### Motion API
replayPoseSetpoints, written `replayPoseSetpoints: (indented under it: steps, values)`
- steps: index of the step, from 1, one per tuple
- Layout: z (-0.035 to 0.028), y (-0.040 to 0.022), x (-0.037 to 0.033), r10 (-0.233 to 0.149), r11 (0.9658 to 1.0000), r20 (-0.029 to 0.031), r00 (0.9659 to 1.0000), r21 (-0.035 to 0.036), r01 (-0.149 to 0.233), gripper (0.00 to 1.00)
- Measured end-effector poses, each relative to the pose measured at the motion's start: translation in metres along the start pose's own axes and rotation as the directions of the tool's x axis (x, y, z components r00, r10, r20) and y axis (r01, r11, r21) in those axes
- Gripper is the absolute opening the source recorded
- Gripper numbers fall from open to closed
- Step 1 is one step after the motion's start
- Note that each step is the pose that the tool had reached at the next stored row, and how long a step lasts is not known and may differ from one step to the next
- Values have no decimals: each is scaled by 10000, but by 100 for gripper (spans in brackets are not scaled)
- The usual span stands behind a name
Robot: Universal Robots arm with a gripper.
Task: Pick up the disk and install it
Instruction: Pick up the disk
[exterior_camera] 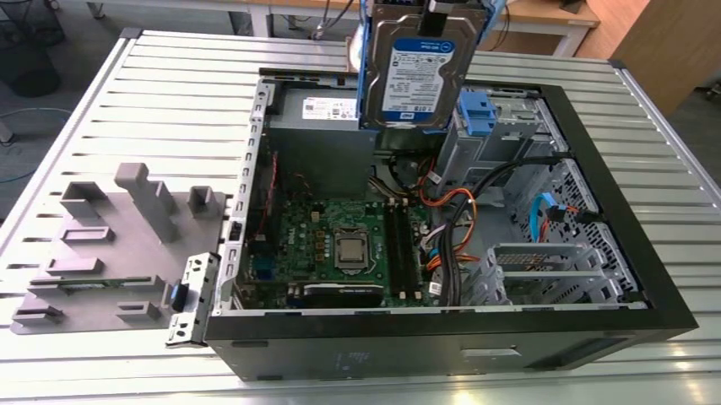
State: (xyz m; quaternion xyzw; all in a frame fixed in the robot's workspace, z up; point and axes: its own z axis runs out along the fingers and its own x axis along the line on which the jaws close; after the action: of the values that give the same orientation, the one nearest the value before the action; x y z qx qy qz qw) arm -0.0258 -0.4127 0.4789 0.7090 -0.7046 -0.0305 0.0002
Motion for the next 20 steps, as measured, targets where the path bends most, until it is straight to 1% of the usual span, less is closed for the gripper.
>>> replayPoseSetpoints:
  steps: [6,12,20]
  values:
    - [1,-4,0,1,10000,2,10000,1,-1,35]
    - [-1,-64,0,0,10000,1,10000,1,0,35]
    - [-1,-68,11,0,10000,1,10000,1,0,35]
